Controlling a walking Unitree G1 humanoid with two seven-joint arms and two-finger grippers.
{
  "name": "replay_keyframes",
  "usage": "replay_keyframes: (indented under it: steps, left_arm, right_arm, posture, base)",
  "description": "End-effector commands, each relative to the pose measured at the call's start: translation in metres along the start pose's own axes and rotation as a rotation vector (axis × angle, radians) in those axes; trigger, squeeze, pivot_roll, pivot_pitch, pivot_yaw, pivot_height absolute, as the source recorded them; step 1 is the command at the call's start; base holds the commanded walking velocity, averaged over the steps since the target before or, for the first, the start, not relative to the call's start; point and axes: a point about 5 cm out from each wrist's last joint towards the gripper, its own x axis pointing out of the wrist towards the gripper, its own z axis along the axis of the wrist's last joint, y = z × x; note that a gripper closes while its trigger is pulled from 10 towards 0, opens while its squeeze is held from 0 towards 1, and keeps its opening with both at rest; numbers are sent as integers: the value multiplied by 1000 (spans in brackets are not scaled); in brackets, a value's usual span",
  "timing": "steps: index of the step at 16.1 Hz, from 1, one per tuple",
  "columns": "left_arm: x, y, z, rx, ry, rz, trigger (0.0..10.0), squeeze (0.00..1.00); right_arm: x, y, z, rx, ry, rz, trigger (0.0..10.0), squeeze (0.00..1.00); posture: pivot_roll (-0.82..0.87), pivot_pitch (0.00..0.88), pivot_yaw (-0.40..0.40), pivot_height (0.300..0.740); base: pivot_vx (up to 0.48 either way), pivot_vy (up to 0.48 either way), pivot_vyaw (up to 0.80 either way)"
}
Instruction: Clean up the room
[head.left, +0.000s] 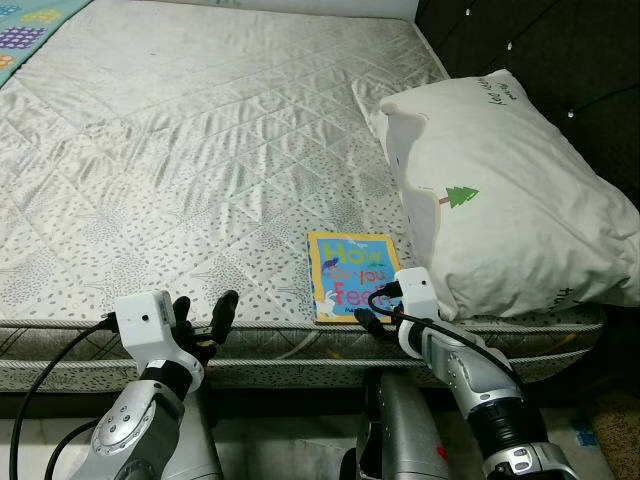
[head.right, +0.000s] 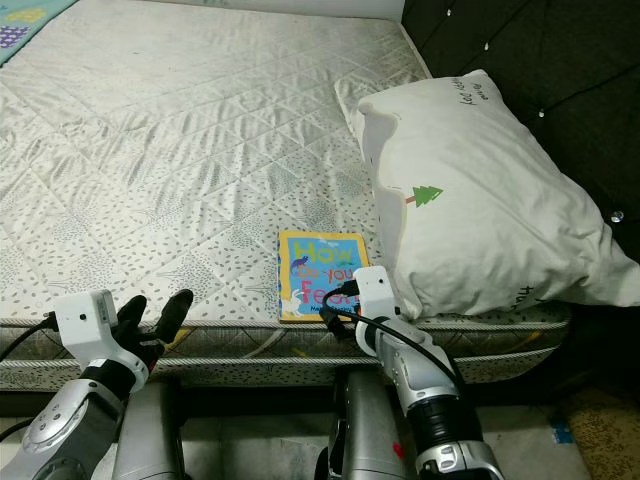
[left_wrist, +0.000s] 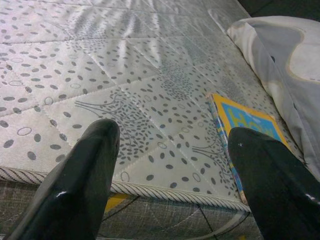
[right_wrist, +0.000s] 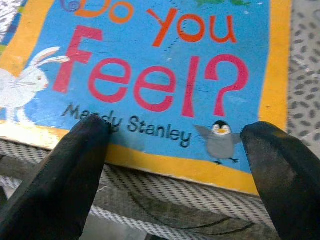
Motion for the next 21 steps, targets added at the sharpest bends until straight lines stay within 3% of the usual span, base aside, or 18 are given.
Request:
replay_keyframes:
  steps: [1,4,8,21]
  left_arm:
    - [-1,-1,-2,2,9,-3,10000,0]
    - [0,-2,-2,3,9,-9,10000,0]
    - [0,0,-1,6,8,-4,10000,0]
    - [0,-1,-3,-1,19,-14,10000,0]
  right_arm:
    - [-1,-10,1,2,-4,-36,10000,0]
    - [1,-18,8,0,-39,-109,10000,0]
    - [-1,-30,-2,-26,13,-153,10000,0]
    - [-17,-33,-21,-3,121,-60,10000,0]
  posture:
    - [98,101,-92,514]
    - [97,99,-89,514]
    - [101,99,-93,514]
    - [93,98,-91,514]
  base:
    - [0,0,0]
    - [0,0,0]
    - [0,0,0]
    - [0,0,0]
